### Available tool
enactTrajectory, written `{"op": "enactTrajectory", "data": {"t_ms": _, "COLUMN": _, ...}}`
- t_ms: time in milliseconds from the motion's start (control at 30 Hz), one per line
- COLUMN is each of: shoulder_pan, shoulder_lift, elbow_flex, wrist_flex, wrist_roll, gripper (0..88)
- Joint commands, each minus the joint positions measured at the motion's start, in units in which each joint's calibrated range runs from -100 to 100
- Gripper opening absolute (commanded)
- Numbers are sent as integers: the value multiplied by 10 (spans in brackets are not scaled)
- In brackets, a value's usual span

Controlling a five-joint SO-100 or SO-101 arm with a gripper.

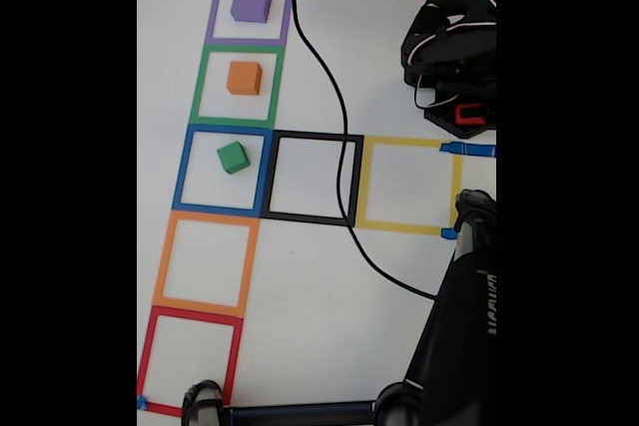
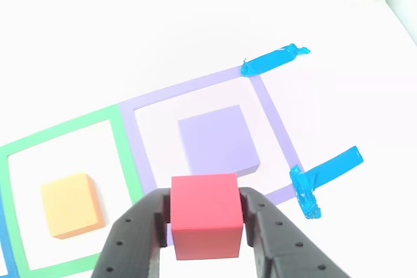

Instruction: Tower of hanoi

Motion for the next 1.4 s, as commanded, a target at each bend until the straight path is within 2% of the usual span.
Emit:
{"op": "enactTrajectory", "data": {"t_ms": 0, "shoulder_pan": 36, "shoulder_lift": 17, "elbow_flex": 145, "wrist_flex": -231, "wrist_roll": 0, "gripper": 5}}
{"op": "enactTrajectory", "data": {"t_ms": 333, "shoulder_pan": 46, "shoulder_lift": 253, "elbow_flex": 200, "wrist_flex": -571, "wrist_roll": 0, "gripper": 5}}
{"op": "enactTrajectory", "data": {"t_ms": 667, "shoulder_pan": 28, "shoulder_lift": 469, "elbow_flex": 168, "wrist_flex": -816, "wrist_roll": 0, "gripper": 5}}
{"op": "enactTrajectory", "data": {"t_ms": 867, "shoulder_pan": 17, "shoulder_lift": 548, "elbow_flex": 140, "wrist_flex": -889, "wrist_roll": 0, "gripper": 10}}
{"op": "enactTrajectory", "data": {"t_ms": 1367, "shoulder_pan": 38, "shoulder_lift": 588, "elbow_flex": 159, "wrist_flex": -929, "wrist_roll": 0, "gripper": 17}}
